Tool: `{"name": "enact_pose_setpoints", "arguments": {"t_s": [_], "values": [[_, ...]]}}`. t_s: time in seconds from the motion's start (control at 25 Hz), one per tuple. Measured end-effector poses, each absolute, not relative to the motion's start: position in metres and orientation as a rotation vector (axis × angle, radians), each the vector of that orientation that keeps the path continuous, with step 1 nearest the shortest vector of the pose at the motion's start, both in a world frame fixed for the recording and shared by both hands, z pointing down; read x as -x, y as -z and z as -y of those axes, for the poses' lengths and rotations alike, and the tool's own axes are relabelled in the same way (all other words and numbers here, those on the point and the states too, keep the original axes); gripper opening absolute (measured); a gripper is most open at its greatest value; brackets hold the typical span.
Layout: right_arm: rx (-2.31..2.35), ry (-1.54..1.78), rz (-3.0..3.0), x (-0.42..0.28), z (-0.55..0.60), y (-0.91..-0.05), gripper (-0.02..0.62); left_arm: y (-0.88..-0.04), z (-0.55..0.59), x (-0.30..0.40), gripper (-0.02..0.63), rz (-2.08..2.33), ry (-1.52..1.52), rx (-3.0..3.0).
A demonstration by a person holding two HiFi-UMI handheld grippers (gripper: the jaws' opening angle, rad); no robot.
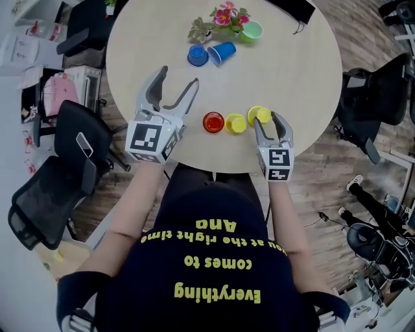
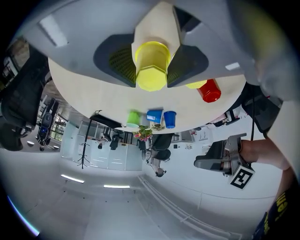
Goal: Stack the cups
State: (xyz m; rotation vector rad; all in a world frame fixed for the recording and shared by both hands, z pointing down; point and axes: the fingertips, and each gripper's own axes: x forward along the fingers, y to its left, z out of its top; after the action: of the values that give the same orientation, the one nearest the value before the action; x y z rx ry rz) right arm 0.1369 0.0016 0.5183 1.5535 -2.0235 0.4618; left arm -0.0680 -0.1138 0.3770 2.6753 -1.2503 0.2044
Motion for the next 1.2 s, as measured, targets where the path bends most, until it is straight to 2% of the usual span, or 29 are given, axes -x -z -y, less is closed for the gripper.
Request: {"name": "enact_pose_setpoints", "arguments": {"t_s": [0.88,1.2], "values": [[-1.524,-0.549,1.983,-0.132,-0.039,-0.542,0.224,-0.369,0.106,0.052,0.313,1.212,-0.206,-2.714],[-1.547,-0.599,2.026,-0.131,-0.039,-0.533,0.264,-0.371,0.108,0.055,0.313,1.218,-0.202,-2.707]]}}
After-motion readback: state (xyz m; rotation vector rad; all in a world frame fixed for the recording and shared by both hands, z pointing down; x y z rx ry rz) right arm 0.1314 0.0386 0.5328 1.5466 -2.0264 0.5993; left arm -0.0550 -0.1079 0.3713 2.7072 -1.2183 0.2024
